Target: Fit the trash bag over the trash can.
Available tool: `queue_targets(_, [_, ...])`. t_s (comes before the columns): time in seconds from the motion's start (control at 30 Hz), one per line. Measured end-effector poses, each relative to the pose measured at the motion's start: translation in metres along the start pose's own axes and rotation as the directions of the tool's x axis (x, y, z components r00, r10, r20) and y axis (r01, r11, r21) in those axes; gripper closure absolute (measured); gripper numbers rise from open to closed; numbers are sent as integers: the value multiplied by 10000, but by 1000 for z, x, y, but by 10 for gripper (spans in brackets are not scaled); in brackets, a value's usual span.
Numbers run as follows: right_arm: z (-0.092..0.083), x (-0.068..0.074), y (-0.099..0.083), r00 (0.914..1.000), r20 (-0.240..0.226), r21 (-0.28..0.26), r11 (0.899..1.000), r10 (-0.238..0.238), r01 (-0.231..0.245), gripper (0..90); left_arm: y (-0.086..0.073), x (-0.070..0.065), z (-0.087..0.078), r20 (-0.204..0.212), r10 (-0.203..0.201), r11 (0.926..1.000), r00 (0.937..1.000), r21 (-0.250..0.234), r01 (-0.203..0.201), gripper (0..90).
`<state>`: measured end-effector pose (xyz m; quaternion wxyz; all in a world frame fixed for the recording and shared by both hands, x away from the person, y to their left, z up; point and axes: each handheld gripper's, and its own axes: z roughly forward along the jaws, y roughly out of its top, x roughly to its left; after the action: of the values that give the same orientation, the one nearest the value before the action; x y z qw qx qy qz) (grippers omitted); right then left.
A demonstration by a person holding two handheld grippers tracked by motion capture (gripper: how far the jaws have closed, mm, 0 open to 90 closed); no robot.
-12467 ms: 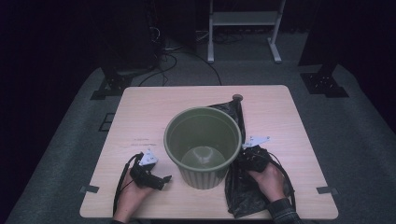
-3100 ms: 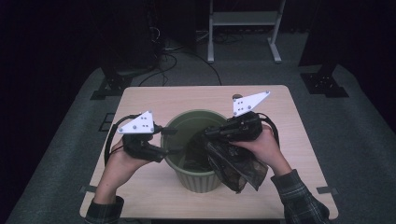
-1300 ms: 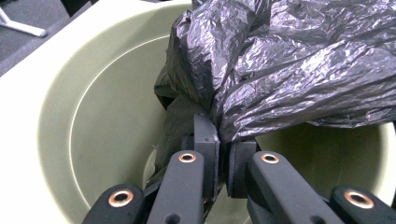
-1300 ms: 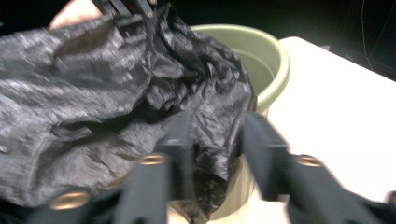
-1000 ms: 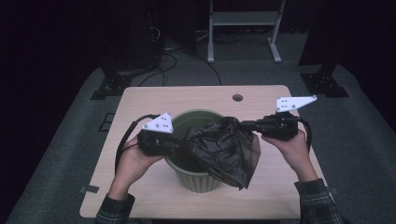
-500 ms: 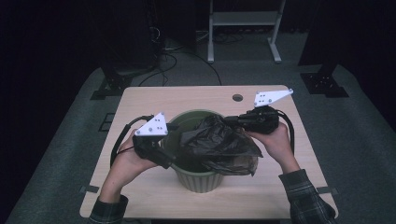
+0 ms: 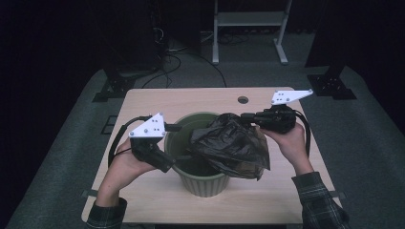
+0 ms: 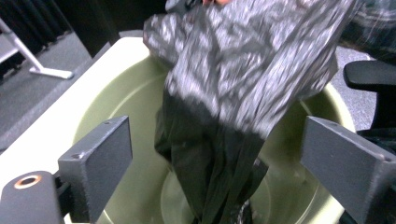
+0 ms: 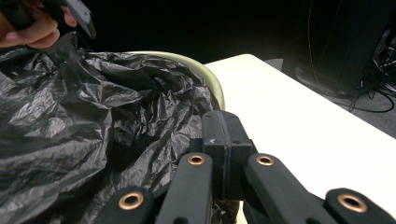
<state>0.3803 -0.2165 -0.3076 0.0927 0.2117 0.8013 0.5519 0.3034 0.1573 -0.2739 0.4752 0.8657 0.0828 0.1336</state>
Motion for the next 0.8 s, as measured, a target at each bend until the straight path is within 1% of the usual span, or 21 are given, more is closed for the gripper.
queue_targets(0.1, [0, 1, 0, 10000, 27, 31, 10000, -58, 58, 900, 10, 1, -2, 171, 214, 9997, 9996, -146, -212, 118])
queue_targets(0.2, [1, 1, 0, 10000, 16, 56, 10000, -58, 58, 900, 19, 2, -1, 166, 305, 9992, 9994, -267, -301, 134])
queue_targets(0.23, [2, 2, 0, 10000, 12, 54, 10000, -57, 57, 900, 21, 3, 0, 261, 292, 9992, 9992, -271, -285, 161])
queue_targets(0.27, [2, 2, 0, 10000, -22, 40, 10000, -61, 61, 900, 23, 4, 2, 292, 295, 9992, 9991, -282, -287, 186])
queue_targets(0.3, [3, 2, 0, 10000, -55, 30, 10000, -62, 62, 900, 23, 5, 6, 317, 278, 9993, 9991, -275, -269, 188])
queue_targets(0.37, [4, 4, 1, 9999, -103, 15, 9999, -102, 102, 900, 23, 7, 14, 472, 269, 9996, 9985, -125, -263, 206])
queue_targets(0.4, [5, 5, 1, 9998, -138, -12, 9999, -118, 118, 900, 22, 7, 19, 464, 225, 9997, 9987, -42, -223, 224])
queue_targets(0.43, [6, 5, 2, 9998, -147, -9, 9999, -134, 134, 900, 22, 8, 24, 463, 183, 9998, 9988, 88, -187, 230])
queue_targets(0.5, [7, 6, 5, 9997, -205, -88, 9999, -138, 136, 900, 20, 9, 31, 519, 226, 9992, 9984, 313, -243, 310])
queue_targets(0.57, [8, 7, 8, 9994, -289, -241, 9996, -180, 173, 900, 18, 10, 39, 381, 200, 9980, 9991, 588, -222, 346])
queue_targets(0.6, [9, 8, 11, 9992, -342, -272, 9995, -189, 180, 900, 16, 11, 44, 310, 263, 9960, 9992, 848, -289, 378])
queue_targets(0.63, [11, 10, 15, 9988, -397, -346, 9990, -280, 266, 900, 16, 11, 48, 246, 338, 9939, 9991, 1045, -362, 402])
queue_targets(0.7, [16, 13, 23, 9980, -511, -407, 9985, -375, 355, 900, 15, 10, 55, 197, 531, 9872, 9984, 1495, -554, 428])
queue_targets(0.73, [19, 15, 26, 9975, -562, -438, 9982, -436, 411, 900, 14, 9, 60, 143, 663, 9822, 9977, 1751, -678, 446])
queue_targets(0.8, [27, 19, 33, 9960, -737, -455, 9978, -505, 472, 900, 14, 9, 65, 51, 829, 9746, 9965, 2084, -821, 454])
